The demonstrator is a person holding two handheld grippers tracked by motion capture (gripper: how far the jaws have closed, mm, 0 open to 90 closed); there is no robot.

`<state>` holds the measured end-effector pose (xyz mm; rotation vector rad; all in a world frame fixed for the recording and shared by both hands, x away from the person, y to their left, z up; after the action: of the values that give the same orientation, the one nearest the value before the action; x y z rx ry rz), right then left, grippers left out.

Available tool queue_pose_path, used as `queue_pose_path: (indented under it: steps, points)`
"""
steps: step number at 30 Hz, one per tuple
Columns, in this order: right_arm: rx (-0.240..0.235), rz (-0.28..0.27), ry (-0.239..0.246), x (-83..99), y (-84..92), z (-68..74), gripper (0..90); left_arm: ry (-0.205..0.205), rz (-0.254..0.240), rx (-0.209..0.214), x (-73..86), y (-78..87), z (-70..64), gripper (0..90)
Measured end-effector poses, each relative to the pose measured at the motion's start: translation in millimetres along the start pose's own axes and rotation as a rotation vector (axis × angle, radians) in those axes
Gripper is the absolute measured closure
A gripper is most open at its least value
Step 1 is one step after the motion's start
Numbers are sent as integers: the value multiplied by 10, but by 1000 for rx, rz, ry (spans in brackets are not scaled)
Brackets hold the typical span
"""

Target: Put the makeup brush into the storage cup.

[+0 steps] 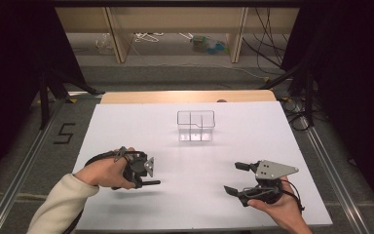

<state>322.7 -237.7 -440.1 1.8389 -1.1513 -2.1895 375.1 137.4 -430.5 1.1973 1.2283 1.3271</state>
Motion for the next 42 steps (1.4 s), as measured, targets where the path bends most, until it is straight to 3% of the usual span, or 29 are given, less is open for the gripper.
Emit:
queue_pose_path:
  steps: [42]
  points:
    - [-12,26,19,-28,-65,34,167,-49,-26,-19,-273,152,-61,789]
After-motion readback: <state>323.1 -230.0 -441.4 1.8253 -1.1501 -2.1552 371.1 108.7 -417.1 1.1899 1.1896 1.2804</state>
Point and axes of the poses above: each handheld gripper's, and its own axes: y roughly backward along the jaws, x roughly out of its underside, z roughly to its left, the point moved 1 cm from there along -y, roughly forward along the jaws, and after that the axes turned 10 degrees about z, right-handed, at the moved point
